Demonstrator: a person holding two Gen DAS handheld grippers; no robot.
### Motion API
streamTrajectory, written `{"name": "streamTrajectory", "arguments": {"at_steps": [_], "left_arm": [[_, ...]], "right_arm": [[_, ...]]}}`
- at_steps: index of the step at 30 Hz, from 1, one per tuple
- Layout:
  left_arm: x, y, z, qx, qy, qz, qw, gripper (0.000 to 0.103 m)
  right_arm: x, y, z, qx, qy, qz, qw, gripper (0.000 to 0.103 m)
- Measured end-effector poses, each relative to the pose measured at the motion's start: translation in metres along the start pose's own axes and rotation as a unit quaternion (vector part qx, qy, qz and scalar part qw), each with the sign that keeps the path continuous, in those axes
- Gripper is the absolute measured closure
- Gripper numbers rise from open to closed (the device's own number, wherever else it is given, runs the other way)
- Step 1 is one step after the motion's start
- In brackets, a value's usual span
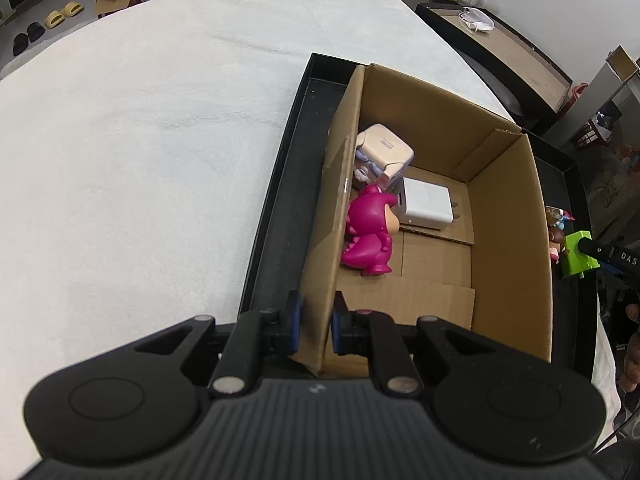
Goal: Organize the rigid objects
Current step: 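Move the right gripper to the lime-green block and close on it, then carry the lime-green block with the right gripper into the box and release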
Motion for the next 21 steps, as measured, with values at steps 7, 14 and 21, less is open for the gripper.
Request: {"name": "streamTrajectory", "arguments": {"at_steps": [7, 14, 21], "left_arm": [[0.0, -0.001, 0.0, 0.0, 0.002, 0.0, 1.0, 0.089], [-0.001, -0.001, -0.001, 0.0, 0.003, 0.001, 1.0, 0.089], [-0.001, 0.0, 0.001, -0.005, 0.002, 0.0, 1.0, 0.089]], "right_arm": [[-0.007, -0.002, -0.001, 0.013, 0.021, 0.021, 0.999, 0.057], [-0.023, 0.011, -0.004, 0.026, 0.051, 0.086, 0.995, 0.052], [-0.028, 0.002, 0.001, 0.026, 0.05, 0.095, 0.994, 0.053]]}}
Point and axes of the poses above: each gripper's, at about its wrist camera, not at the fingertips, and y roughly the way its jaws point, z to its left, x to its top, the point moved 5 cm from there along y, roughly the way its jaws point, and after that the axes turned 4 degrees about -z, right-handed, at the moved point
